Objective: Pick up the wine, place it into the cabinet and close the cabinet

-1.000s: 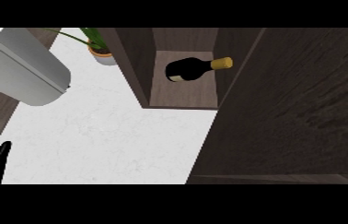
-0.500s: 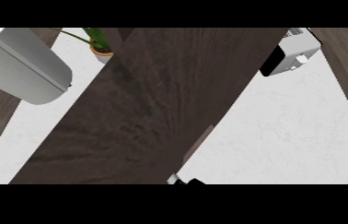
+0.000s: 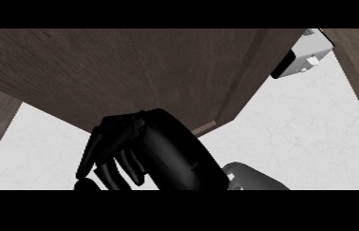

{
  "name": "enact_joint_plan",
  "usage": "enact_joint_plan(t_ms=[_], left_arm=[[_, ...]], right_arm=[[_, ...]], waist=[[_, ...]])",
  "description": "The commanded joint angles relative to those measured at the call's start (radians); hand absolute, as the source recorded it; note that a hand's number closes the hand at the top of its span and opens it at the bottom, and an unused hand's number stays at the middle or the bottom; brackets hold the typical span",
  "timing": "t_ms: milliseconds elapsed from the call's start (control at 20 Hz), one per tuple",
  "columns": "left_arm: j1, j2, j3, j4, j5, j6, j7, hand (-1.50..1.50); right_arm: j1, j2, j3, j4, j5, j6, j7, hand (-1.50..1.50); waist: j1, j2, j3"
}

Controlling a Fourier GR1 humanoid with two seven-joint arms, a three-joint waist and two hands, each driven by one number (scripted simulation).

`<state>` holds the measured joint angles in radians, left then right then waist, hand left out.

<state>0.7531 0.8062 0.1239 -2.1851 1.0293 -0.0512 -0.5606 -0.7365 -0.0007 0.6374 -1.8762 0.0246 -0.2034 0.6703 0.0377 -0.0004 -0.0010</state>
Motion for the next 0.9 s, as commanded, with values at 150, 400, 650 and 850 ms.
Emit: enact_joint_plan(t_ms=[150, 400, 650, 850], left_arm=[[0.037, -0.042, 0.038, -0.054, -0.023, -0.015, 0.063, -1.5], [-0.016, -0.048, 0.052, -0.024, -0.01, -0.044, 0.138, -1.5], [-0.101, -0.098, -0.066, -0.005, -0.095, 0.0, 0.164, -1.5], [-0.216, -0.11, -0.108, 0.005, -0.107, 0.077, 0.228, -1.5]], right_arm=[[-0.155, 0.001, -0.126, 0.306, -0.031, 0.026, -0.145, 1.5], [-0.136, -0.036, -0.22, 0.373, -0.026, 0.091, -0.223, 1.5], [-0.219, -0.073, -0.345, 0.593, -0.065, 0.186, -0.375, 1.5], [-0.262, -0.075, -0.387, 0.654, -0.061, 0.203, -0.403, 1.5]], waist=[[-0.005, 0.002, 0.001], [-0.024, 0.001, 0.001], [-0.023, 0.007, 0.001], [-0.035, 0.008, 0.001]])
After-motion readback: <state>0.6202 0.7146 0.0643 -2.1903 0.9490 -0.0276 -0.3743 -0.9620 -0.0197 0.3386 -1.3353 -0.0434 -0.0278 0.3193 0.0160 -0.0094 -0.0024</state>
